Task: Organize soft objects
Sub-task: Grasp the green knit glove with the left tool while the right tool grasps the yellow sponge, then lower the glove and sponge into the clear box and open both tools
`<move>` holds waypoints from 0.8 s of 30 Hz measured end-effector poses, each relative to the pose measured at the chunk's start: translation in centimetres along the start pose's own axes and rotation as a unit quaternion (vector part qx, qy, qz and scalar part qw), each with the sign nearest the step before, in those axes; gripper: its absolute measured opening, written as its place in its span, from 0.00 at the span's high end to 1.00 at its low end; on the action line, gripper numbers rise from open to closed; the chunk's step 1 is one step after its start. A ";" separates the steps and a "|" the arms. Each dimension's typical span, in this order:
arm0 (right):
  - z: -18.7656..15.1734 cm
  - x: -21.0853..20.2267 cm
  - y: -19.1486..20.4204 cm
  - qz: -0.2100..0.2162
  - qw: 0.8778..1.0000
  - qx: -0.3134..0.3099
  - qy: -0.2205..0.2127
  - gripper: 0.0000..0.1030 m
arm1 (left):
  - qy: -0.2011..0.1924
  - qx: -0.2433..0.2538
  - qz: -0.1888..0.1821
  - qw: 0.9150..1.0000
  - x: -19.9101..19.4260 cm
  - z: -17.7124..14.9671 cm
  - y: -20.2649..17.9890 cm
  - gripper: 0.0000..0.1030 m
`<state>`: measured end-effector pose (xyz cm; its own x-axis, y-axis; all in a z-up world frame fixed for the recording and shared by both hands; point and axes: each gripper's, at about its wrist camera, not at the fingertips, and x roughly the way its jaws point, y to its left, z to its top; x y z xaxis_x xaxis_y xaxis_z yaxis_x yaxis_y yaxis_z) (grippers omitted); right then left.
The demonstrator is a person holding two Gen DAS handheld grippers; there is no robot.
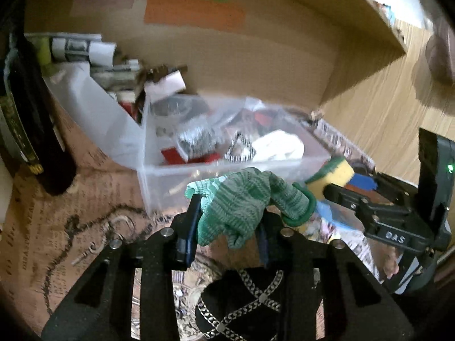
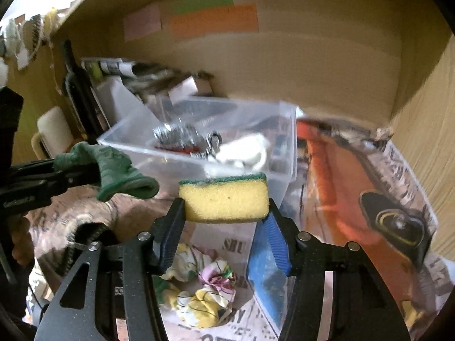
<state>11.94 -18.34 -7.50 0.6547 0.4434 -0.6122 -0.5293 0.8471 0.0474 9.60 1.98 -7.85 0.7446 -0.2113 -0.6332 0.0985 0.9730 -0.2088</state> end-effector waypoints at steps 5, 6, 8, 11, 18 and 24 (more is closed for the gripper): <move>1.4 -1.9 0.7 0.000 0.999 -0.007 -0.038 0.50 | -0.031 0.000 0.008 0.999 -1.0 1.9 0.1 0.67; 1.8 -2.1 0.8 0.000 0.999 -0.008 -0.045 0.50 | -0.036 0.000 0.011 0.999 -1.1 2.2 0.2 0.67; 2.5 -2.3 1.0 0.002 0.998 -0.008 -0.056 0.50 | -0.044 -0.001 0.017 0.999 -1.0 3.0 0.5 0.67; 3.4 -2.2 1.2 0.005 0.998 -0.008 -0.067 0.50 | -0.046 -0.006 0.022 0.999 -0.5 4.0 1.0 0.67; 4.8 0.0 1.6 0.016 0.998 -0.007 -0.064 0.50 | -0.027 -0.011 0.042 0.999 2.5 5.5 2.4 0.67; 5.1 3.5 1.5 0.014 0.999 -0.003 -0.029 0.50 | 0.006 -0.009 0.055 0.998 5.8 5.5 3.0 0.67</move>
<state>16.23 -14.03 -5.53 0.6702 0.4828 -0.5637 -0.5502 0.8329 0.0591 17.84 4.21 -8.04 0.7418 -0.1051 -0.6624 0.0056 0.9886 -0.1506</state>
